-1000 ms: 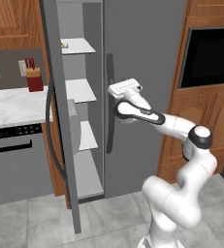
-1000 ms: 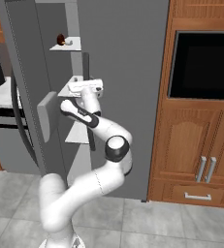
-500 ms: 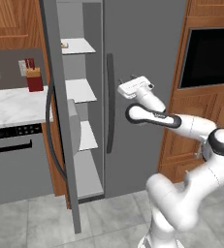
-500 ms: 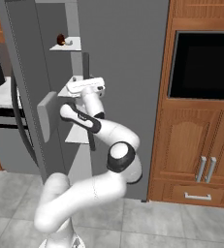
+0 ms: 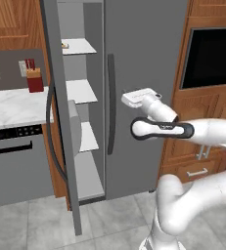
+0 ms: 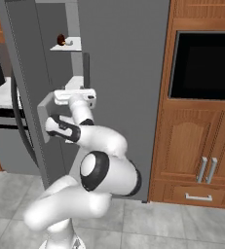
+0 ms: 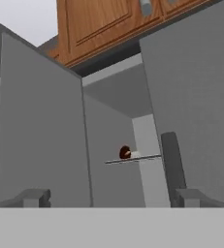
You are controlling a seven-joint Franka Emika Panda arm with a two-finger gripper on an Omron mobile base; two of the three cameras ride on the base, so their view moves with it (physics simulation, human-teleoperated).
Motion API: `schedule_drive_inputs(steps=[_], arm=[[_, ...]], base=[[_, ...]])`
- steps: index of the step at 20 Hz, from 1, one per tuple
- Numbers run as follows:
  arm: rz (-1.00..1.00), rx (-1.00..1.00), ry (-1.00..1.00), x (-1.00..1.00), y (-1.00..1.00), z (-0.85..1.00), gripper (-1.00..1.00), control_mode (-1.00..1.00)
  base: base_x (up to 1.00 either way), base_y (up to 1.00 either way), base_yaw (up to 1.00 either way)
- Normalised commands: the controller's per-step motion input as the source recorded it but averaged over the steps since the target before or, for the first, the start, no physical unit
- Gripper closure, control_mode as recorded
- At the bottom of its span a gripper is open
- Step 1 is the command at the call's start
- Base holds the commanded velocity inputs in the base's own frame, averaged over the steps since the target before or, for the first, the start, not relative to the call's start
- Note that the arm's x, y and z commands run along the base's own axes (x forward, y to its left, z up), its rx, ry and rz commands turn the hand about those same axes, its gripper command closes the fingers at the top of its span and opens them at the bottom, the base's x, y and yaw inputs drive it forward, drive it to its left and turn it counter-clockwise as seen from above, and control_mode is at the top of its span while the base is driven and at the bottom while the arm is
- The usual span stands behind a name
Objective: There's a steak in the fridge that needs to be moved to the freezer for freezing. Pick up the steak from the fridge, place it on any shelf in the freezer, and close the fridge and freezer doors when done.
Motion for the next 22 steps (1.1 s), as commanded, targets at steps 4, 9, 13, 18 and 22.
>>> schedule_drive_inputs(steps=[4,9,13,18,22], arm=[[0.00,0.13,0.07,-1.00,0.37,0.02,-1.00,-1.00],[0.00,0.03,0.00,-1.00,0.33,0.14,-1.00,-1.00],[0.00,0.00,0.04,-1.00,0.25,0.22,-1.00,-1.00],[0.00,0.00,0.08,-1.00,0.61,0.01,-1.00,-1.00],[-0.05,0.00,0.03,-0.64,0.98,-0.02,-1.00,-1.00]], base=[[0.00,0.00,0.00],[0.00,0.00,0.00],[0.00,0.00,0.00],[0.00,0.00,0.00],[0.00,0.00,0.00]])
